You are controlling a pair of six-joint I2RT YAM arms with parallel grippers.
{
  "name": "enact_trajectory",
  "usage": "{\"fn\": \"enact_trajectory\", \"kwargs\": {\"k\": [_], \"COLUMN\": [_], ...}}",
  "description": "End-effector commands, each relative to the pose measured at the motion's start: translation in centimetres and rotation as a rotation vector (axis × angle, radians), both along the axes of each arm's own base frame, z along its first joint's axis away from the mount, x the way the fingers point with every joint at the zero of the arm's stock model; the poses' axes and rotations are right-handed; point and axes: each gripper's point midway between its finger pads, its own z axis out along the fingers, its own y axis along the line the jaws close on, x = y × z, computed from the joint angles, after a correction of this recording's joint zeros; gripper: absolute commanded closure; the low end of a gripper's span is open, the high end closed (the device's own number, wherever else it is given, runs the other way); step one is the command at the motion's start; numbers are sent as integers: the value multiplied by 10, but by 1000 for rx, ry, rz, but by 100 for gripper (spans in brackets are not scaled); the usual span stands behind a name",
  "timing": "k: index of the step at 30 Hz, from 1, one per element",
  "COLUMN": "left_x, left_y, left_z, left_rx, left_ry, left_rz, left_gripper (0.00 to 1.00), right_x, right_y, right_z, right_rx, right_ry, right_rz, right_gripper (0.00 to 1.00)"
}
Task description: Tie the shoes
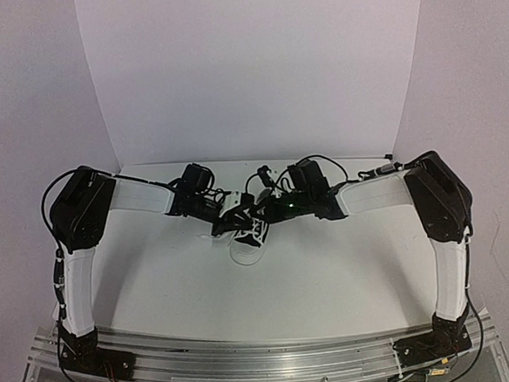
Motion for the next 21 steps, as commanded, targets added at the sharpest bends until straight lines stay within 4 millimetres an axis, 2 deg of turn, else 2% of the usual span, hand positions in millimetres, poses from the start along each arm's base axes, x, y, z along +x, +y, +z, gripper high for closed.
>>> {"fn": "enact_trajectory", "kwargs": {"k": [1,8,14,16,21], "left_x": [10,5,13,13,7], "left_y": [7,8,10,9,13], "left_z": [52,65,60,60,75], "left_rx": [-105,-131,-125,-130,-145], "left_ry": [-100,-99,-135,-137,-147], "left_rz": [5,-25,-18,-24,-50], "left_gripper": [85,78,63,63,68], "right_x": [4,1,0,0,1], "right_y": [5,3,3,3,2], "right_z": [10,5,6,7,5], "right_rx": [38,33,33,34,31], "right_ry": [-17,-8,-10,-11,-5], "right_rz": [13,16,23,22,13], "right_gripper": [100,100,100,100,100]}}
